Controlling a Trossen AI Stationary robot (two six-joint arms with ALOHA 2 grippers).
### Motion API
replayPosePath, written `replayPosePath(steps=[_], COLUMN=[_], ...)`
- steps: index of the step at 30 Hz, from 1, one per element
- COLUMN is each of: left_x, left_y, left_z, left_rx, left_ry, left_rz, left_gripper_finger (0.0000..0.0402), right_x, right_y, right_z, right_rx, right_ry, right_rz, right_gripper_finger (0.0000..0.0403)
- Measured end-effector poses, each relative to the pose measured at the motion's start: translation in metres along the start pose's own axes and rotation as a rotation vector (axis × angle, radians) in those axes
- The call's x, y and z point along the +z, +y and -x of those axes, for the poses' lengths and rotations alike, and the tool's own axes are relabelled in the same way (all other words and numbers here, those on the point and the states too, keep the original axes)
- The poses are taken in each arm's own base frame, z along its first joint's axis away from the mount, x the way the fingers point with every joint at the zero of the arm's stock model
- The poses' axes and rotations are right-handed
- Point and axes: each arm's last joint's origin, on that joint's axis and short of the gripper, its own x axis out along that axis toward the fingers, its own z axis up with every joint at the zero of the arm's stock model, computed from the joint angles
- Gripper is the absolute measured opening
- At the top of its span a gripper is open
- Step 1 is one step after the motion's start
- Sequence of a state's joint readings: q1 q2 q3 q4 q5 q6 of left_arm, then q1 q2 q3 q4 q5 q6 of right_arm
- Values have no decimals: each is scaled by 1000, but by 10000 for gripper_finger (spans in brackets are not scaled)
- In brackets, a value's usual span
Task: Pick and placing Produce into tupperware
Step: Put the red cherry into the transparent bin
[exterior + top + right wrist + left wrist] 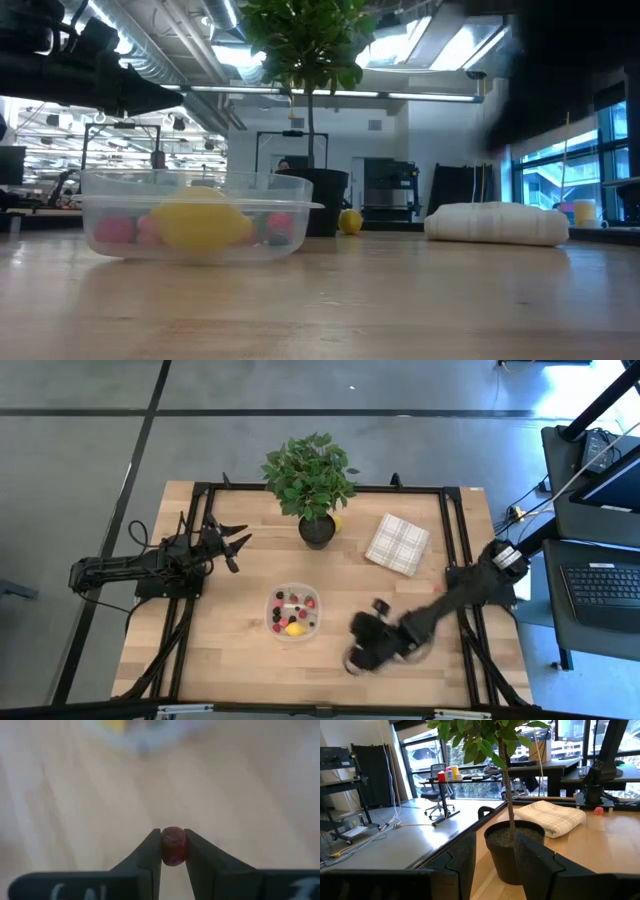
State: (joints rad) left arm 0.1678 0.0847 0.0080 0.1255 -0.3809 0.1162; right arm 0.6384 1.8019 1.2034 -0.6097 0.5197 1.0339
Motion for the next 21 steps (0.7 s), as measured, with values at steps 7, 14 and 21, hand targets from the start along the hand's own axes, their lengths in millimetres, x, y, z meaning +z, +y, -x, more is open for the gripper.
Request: replayPosePath(steps=[7, 14, 21], left_x=[0, 0, 0], left_y=[0, 0, 0], left_z=[0, 0, 0], left_rx=[0, 0, 0], left_ry=[-2, -2, 0], left_rz=[1, 1, -1], left_gripper_finger=[126, 126, 126], right_x=[71, 118, 137], right_y=[-15, -33, -38], right_z=[-30, -41, -59], right_rx=[203, 335, 451], right_ry=[-143, -328, -435], right_rz=[191, 305, 376], right_gripper_finger=[74, 74, 74])
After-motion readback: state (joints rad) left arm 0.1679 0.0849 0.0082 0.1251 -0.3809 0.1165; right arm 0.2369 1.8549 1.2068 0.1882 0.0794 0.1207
